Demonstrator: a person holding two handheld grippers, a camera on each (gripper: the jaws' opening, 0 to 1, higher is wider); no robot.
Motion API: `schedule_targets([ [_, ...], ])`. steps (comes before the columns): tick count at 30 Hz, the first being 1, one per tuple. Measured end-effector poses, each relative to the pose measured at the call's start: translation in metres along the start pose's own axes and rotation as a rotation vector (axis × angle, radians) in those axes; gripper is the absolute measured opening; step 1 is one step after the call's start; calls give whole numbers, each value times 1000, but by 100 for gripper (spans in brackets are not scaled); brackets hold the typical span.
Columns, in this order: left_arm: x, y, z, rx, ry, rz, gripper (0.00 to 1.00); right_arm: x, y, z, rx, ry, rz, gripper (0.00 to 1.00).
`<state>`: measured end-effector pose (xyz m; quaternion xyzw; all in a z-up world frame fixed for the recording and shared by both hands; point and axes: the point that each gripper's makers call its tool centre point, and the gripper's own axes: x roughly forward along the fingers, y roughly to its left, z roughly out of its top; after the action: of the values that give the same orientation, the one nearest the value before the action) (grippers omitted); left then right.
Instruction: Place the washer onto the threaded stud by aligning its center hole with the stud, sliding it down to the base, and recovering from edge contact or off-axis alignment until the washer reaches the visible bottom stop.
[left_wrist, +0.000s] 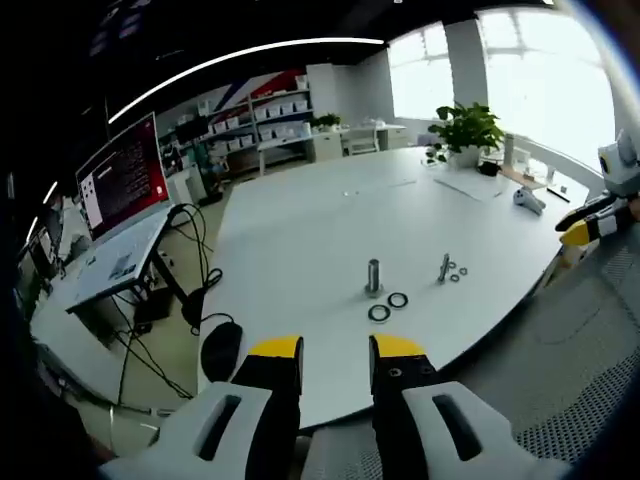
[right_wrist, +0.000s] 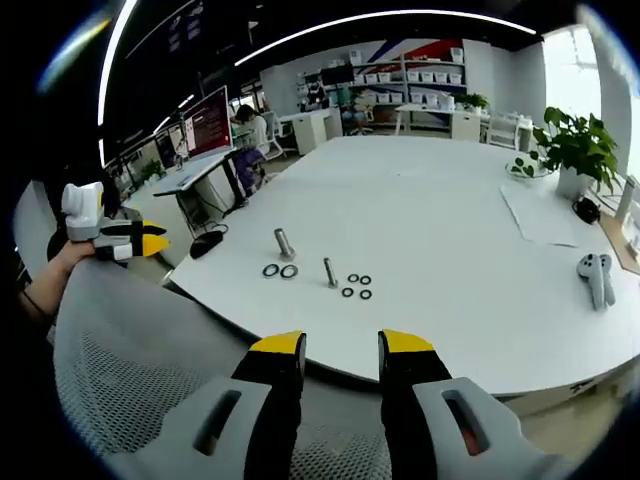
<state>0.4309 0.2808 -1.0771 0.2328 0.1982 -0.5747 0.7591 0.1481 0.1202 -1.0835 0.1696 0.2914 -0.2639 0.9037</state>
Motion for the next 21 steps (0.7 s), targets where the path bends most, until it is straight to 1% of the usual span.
schedule_targets([
  [2,0,-3,-2,14,15,-5,25,0,0,0,3,1,2,31],
  [3,0,-4,-1,15,15,-10,25,0,0,0,3,1,3,31],
  [9,1,1,-3,5,10,-3,25,0,0,0,9,-3,5,31],
  [14,1,1,-3,0,11,-3,25,0,0,0,11,-5,7,31],
  [15,0,-3,-1,-2,13,-7,25,0,0,0,12,-6,6,31],
  [21,1,-1,-4,-6,20,-10,25,0,0,0,31,-8,9,31],
])
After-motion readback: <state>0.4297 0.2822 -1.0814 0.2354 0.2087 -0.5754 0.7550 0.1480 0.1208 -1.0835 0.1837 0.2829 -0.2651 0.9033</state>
